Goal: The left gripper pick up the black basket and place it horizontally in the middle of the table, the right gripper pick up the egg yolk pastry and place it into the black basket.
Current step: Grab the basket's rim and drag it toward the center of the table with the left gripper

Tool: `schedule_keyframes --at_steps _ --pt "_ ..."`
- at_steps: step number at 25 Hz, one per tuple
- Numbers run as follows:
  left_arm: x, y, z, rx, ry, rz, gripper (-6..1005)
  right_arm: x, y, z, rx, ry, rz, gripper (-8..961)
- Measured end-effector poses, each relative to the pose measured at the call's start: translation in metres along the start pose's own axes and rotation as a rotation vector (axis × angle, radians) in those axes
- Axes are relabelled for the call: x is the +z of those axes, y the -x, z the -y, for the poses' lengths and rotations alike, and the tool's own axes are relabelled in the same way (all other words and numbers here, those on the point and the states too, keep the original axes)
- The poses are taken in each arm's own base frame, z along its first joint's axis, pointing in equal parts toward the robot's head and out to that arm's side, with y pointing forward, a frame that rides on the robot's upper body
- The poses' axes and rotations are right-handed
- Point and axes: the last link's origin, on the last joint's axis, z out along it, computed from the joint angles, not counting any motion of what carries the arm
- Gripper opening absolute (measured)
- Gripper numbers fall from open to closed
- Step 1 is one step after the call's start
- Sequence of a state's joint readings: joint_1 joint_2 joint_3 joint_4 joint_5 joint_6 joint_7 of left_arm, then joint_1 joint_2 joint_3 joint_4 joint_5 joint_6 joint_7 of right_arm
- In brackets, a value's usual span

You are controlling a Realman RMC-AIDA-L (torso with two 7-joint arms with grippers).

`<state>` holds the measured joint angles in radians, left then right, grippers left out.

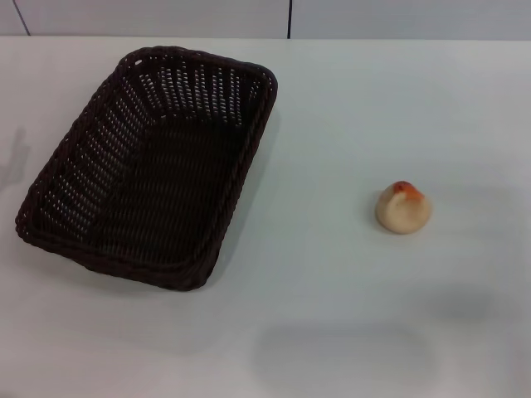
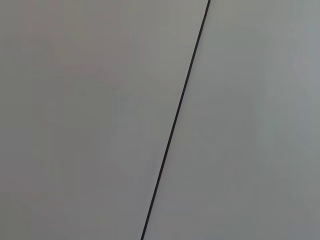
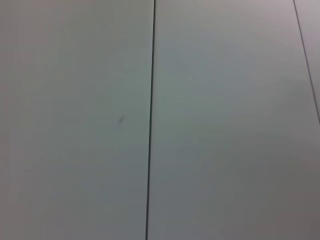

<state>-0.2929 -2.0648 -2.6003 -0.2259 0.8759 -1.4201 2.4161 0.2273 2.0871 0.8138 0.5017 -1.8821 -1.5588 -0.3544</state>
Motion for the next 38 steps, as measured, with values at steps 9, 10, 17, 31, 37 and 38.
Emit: schedule_keyframes --at_steps 9,10,17,31,37,38 --pt "0.0 -0.001 0.001 0.003 0.001 -0.001 591 -0.001 0.001 -0.002 0.005 0.006 0.003 440" --pt "0.0 -0.001 0.001 0.003 0.002 -0.002 590 -0.001 0.001 -0.002 0.006 0.006 0.005 440" --pt "0.003 -0.003 -0.001 -0.053 0.026 -0.001 591 -0.001 0.001 -0.002 0.007 0.007 0.006 443" --pt "0.056 -0.052 -0.024 -0.321 0.333 0.373 591 0.0 0.003 -0.006 -0.01 0.006 0.008 449" --pt "0.078 -0.067 -0.038 -0.263 0.333 0.582 591 0.0 0.003 -0.007 -0.007 0.006 0.008 451" --pt "0.085 -0.071 -0.044 -0.229 0.319 0.646 591 0.0 0.004 -0.007 -0.006 0.006 0.008 452"
